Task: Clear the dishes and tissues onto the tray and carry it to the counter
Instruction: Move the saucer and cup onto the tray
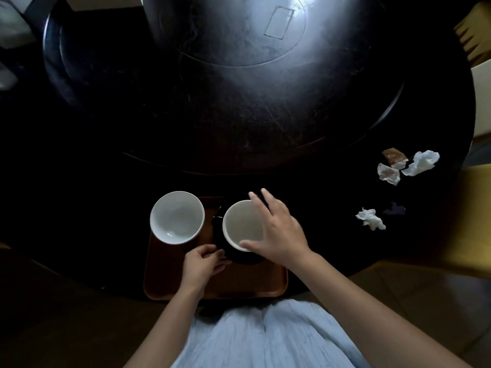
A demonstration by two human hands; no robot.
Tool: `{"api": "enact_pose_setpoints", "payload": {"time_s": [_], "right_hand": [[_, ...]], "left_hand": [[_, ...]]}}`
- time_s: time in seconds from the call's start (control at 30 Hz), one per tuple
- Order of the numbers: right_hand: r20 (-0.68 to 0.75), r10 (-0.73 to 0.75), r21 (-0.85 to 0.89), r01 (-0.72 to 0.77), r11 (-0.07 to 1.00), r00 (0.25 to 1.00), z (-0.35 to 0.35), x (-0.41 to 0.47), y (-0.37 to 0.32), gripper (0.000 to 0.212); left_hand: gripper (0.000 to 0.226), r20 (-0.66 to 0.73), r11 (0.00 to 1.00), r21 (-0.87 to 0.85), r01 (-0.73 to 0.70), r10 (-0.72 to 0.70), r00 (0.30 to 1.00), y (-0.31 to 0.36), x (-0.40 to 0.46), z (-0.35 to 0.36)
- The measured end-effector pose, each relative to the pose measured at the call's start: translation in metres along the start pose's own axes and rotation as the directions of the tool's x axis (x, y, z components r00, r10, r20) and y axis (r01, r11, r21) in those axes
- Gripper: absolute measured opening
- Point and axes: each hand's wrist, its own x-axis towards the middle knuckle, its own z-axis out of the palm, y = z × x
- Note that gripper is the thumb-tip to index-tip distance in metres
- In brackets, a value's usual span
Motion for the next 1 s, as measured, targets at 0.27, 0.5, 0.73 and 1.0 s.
{"api": "enact_pose_setpoints", "payload": {"time_s": [0.27, 0.5, 0.73, 1.0], "right_hand": [[0.123, -0.135, -0.186, 0.156, 0.97, 0.983, 0.007, 0.007, -0.009, 0.11], [0.139, -0.125, -0.203, 0.152, 0.967, 0.982, 0.003, 0.005, -0.011, 0.108], [0.142, -0.1, -0.197, 0.127, 0.972, 0.985, 0.004, 0.002, -0.009, 0.111], [-0.012, -0.071, -0.16, 0.068, 0.985, 0.997, -0.003, -0.015, -0.011, 0.087]], "left_hand": [[0.017, -0.02, 1.0, -0.013, -0.027, 0.027, 0.999, 0.0, -0.002, 0.002], [0.018, -0.04, 0.998, 0.032, -0.045, 0.046, 0.998, 0.002, 0.002, 0.002], [0.012, -0.005, 0.997, 0.068, -0.038, 0.038, 0.999, 0.005, 0.001, -0.001], [0.014, 0.264, 0.532, 0.754, -0.385, 0.29, 0.92, 0.02, -0.034, -0.021]]}}
